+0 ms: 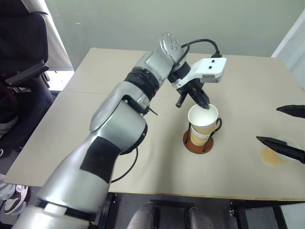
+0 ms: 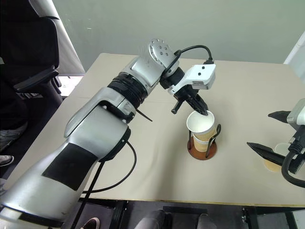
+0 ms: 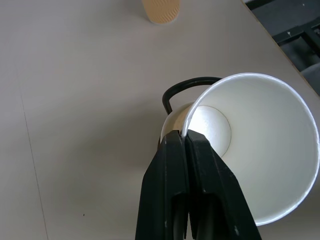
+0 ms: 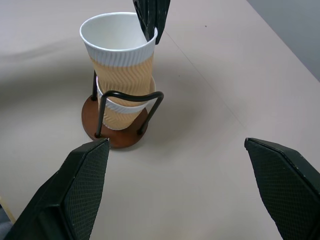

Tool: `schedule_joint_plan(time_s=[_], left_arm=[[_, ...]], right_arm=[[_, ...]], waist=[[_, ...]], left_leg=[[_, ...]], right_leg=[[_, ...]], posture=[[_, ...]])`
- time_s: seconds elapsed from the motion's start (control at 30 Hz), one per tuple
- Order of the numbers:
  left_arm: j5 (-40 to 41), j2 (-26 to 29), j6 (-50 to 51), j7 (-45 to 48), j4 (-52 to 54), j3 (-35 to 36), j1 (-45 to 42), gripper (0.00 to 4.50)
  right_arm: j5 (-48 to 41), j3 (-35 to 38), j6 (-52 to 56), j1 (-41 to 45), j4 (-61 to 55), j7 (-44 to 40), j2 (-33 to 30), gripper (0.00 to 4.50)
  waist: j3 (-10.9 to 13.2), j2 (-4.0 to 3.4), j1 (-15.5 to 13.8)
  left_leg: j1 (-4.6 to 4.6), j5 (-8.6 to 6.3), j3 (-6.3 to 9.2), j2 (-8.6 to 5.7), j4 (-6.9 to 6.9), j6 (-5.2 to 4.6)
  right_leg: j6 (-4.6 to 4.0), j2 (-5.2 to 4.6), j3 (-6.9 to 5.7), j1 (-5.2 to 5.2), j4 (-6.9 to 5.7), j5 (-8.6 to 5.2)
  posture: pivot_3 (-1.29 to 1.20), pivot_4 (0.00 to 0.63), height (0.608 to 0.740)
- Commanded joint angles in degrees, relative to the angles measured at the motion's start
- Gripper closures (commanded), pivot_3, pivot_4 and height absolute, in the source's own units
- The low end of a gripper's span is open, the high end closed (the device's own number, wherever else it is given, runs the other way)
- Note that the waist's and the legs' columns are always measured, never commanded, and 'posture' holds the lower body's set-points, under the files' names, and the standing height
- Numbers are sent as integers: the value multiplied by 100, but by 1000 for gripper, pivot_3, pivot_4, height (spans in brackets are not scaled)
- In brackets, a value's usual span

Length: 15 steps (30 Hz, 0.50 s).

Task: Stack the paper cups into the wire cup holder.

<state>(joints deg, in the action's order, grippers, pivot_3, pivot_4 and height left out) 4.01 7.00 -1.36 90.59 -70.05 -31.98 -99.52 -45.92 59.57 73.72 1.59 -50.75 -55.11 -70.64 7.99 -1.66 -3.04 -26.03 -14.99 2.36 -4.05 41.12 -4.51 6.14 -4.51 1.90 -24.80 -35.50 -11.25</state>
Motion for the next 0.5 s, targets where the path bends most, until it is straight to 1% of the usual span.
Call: schedule_joint_plan(time_s=[0.03,0.1,0.23,0.27,0.37,0.4,0.5], left_arm=[[-193,-67,-175,191,12,214,-121,3852],[-287,-91,-159,191,-31,367,-154,3218],[-478,-139,-98,129,-108,639,-208,1715],[-527,-145,-105,116,-114,697,-205,1428],[-635,-168,-133,-22,-118,870,-207,258],[-644,-164,-140,-109,-117,951,-221,20],[-542,-96,-113,-285,-96,1301,-279,20]], right_arm=[[49,105,-106,14,47,65,-44,62],[68,92,-136,-5,68,60,-45,62],[114,72,-222,-65,120,48,-53,62],[106,61,-237,-64,129,57,-61,62],[112,41,-293,-85,162,57,-70,62],[128,15,-319,-97,174,69,-66,62],[365,-92,-495,-292,219,85,-34,62]], waist=[[0,0,0],[0,0,0],[0,0,0],[0,0,0],[0,0,0],[0,0,0],[0,0,-1]], left_leg=[[0,0,0,0,0,0],[0,0,-1,-1,1,0],[0,0,-2,-1,1,0],[0,0,-2,-1,1,0],[0,0,-1,-1,1,-1],[0,0,-1,-1,1,-1],[0,0,-1,-2,1,-1]], right_leg=[[1,0,0,0,0,0],[1,-1,0,0,0,0],[2,-1,0,-1,-1,-1],[2,-1,0,0,-1,-1],[2,-2,0,-1,-1,-1],[2,-2,0,0,-1,-1],[2,-2,0,-1,-1,-1]], posture=[[0,150,740],[0,150,740],[0,150,740],[0,150,740],[0,150,740],[0,150,740],[0,150,740]])
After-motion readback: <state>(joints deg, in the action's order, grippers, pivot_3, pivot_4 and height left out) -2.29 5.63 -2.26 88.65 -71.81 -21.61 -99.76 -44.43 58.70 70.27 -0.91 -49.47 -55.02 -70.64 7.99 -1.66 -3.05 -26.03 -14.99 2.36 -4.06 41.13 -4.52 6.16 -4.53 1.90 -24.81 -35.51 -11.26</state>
